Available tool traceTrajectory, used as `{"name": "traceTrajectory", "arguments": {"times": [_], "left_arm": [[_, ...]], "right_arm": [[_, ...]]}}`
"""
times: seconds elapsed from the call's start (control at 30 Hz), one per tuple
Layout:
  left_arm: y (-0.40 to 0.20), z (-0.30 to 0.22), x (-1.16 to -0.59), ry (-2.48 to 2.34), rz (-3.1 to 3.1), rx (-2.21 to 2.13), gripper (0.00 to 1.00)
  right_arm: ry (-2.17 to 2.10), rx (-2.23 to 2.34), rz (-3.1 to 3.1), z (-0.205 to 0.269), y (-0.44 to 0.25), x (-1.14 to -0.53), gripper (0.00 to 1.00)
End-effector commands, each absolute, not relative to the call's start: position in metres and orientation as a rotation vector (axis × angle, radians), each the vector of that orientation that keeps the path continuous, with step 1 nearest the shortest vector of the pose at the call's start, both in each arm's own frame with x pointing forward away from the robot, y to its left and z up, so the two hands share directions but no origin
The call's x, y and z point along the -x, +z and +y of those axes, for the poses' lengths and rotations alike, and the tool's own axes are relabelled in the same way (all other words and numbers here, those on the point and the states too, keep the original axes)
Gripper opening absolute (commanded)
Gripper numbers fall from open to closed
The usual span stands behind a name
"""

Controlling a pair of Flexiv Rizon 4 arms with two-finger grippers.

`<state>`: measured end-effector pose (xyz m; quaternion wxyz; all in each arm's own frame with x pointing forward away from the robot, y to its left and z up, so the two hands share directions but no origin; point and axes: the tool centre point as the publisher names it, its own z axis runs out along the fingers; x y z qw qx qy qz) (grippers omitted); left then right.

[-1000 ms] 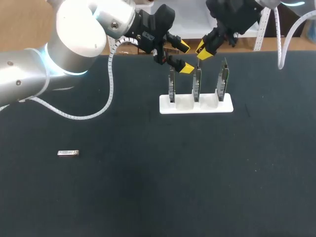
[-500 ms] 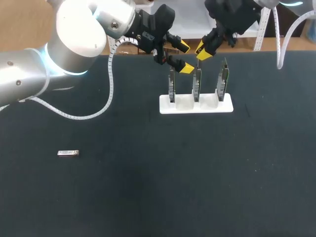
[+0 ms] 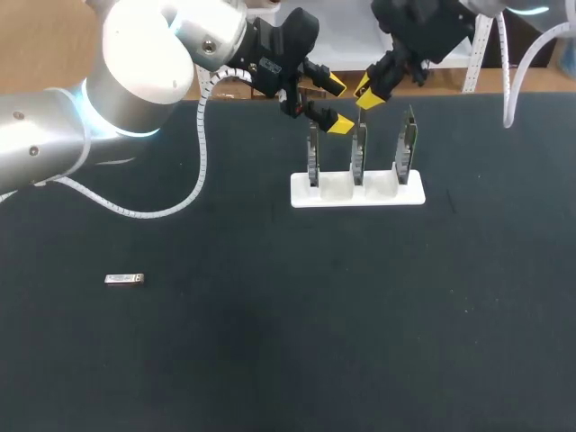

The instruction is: Pick up the optical module with the left hand, and insert it into the network port with the right hand.

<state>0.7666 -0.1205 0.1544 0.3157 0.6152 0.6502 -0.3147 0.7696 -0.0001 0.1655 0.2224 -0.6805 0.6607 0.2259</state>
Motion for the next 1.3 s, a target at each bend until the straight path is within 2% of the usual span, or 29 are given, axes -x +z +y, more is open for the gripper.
{"name": "traceTrajectory", "arguments": {"times": [0.03,1.0,1.03,1.07,1.1,1.13,1.3], "left_arm": [[0.154,-0.121,-0.766,-0.827,1.711,-1.620,1.00],[0.154,-0.121,-0.766,-0.827,1.711,-1.620,1.00],[0.154,-0.121,-0.766,-0.827,1.711,-1.620,1.00],[0.154,-0.121,-0.766,-0.827,1.711,-1.620,1.00],[0.154,-0.121,-0.766,-0.827,1.711,-1.620,1.00],[0.154,-0.121,-0.766,-0.827,1.711,-1.620,1.00],[0.154,-0.121,-0.766,-0.827,1.711,-1.620,1.00]], "right_arm": [[0.614,1.874,1.827,0.000,0.165,-0.767,0.00],[0.643,1.857,1.849,-0.004,0.154,-0.767,0.00],[0.643,1.854,1.850,-0.004,0.155,-0.767,0.34],[0.658,1.832,1.843,-0.004,0.156,-0.767,0.55],[0.654,1.831,1.844,-0.005,0.157,-0.768,0.96],[0.652,1.832,1.845,-0.005,0.157,-0.768,1.00],[0.665,1.803,1.840,-0.007,0.159,-0.767,1.00]]}}
